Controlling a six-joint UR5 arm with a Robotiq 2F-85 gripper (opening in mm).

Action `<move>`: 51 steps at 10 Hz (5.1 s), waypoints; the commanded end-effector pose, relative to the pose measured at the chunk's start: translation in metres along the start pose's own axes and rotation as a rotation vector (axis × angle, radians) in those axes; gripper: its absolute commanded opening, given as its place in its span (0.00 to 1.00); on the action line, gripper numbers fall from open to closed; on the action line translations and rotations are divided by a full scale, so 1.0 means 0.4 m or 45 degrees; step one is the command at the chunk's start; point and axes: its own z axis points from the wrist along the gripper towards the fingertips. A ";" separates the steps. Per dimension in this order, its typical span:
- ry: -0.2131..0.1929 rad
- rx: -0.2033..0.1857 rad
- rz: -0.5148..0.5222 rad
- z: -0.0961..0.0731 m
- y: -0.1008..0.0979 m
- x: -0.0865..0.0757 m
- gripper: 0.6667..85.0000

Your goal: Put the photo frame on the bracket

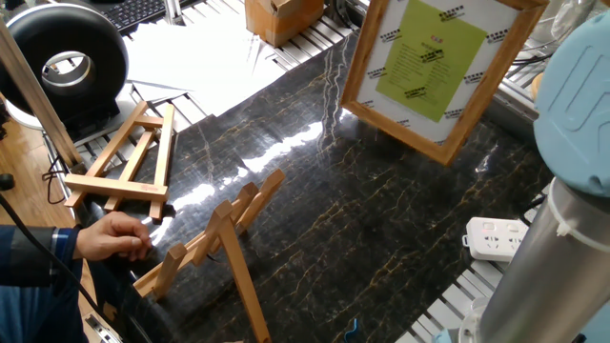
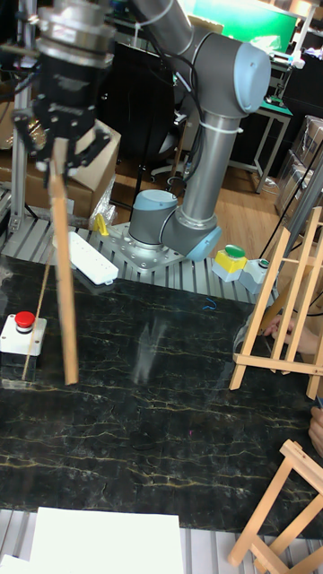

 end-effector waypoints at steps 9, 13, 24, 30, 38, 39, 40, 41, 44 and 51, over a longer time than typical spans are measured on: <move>0.095 -0.085 0.278 -0.102 0.166 0.060 0.00; 0.080 -0.060 0.220 -0.111 0.135 0.054 0.00; -0.079 -0.128 0.397 -0.119 0.146 -0.035 0.00; -0.075 -0.172 0.546 -0.130 0.185 -0.051 0.00; -0.063 -0.285 0.826 -0.152 0.272 -0.087 0.00; -0.063 -0.288 0.844 -0.152 0.273 -0.088 0.00; -0.062 -0.297 0.866 -0.153 0.278 -0.090 0.00; -0.057 -0.297 0.873 -0.152 0.281 -0.088 0.00; -0.035 -0.323 0.894 -0.154 0.302 -0.083 0.00; -0.038 -0.303 0.952 -0.160 0.330 -0.082 0.00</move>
